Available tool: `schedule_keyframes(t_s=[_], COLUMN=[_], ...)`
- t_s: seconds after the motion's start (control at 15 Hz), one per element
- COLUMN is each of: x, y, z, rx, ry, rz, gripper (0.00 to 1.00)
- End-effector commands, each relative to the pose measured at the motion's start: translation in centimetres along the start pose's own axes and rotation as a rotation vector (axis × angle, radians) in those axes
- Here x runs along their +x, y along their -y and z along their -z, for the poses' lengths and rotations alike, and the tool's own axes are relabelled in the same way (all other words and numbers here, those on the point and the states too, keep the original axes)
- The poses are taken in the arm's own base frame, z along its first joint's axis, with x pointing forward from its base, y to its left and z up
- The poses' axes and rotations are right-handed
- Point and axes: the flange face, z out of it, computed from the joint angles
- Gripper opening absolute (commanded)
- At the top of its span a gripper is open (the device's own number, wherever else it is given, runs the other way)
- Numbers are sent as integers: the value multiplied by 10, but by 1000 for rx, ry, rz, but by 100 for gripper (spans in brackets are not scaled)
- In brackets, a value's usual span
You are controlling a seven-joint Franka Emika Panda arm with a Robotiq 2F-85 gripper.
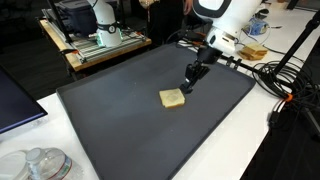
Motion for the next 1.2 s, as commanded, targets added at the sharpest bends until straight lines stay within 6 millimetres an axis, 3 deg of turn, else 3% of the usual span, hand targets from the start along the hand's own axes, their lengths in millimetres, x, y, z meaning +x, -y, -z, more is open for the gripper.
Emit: schedule_keyframes(t_s=[0.0,1.13], x=[20,56], y=[-18,-78], z=[0,-39], rx=[120,400], ry=[54,128], rz=[26,114], gripper=[5,5])
